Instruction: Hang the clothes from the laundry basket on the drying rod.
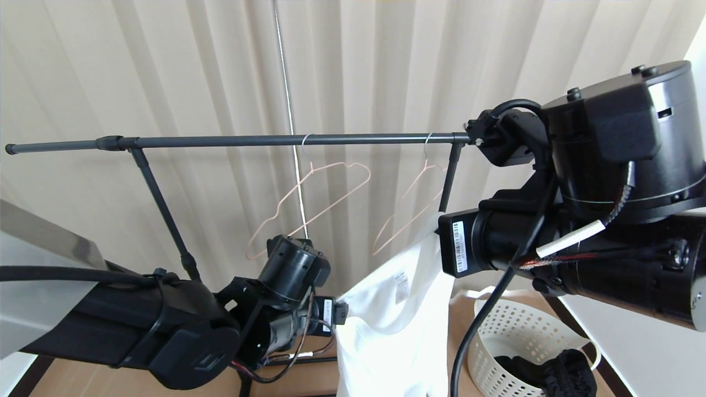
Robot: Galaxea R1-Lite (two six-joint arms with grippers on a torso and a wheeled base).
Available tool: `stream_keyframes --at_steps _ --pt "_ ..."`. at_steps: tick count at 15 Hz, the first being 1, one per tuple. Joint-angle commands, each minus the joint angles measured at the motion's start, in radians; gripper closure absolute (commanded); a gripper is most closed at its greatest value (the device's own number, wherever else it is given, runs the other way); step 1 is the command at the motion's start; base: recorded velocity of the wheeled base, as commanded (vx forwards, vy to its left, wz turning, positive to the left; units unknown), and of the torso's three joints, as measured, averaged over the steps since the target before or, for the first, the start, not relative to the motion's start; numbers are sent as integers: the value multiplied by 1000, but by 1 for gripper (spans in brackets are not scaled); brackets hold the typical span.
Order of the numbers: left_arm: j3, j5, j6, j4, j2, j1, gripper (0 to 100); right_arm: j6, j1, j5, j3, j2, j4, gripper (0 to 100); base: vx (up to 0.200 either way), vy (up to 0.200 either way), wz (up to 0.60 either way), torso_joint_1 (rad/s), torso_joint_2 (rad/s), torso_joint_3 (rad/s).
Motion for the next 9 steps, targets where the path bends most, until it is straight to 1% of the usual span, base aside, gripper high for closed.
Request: stream_keyframes --at_steps 1,2,4,5,6,7,9 --pt "29 -2 6 -1 -47 1 0 -9 -42 2 3 -1 -27 100 0 0 0 0 0 0" --pt "38 -3 6 -1 -61 -1 0 -22 -58 2 9 -1 -38 100 0 0 0 0 0 0" --pt "66 -5 6 -1 -101 -19 0 -47 -130 2 24 8 -72 100 0 0 0 0 0 0" --pt "71 -5 6 -1 -118 -24 0 -48 -148 2 29 17 -85 100 0 0 0 0 0 0" --pt "77 -6 6 -1 -142 -25 100 -50 -165 2 30 25 -98 100 0 0 0 0 0 0" --pt "77 -11 16 0 -181 -34 100 -50 -167 2 35 27 -99 100 0 0 0 0 0 0" --pt "72 -11 49 -1 -220 -38 100 -81 -167 0 47 28 -102 100 0 0 0 0 0 0"
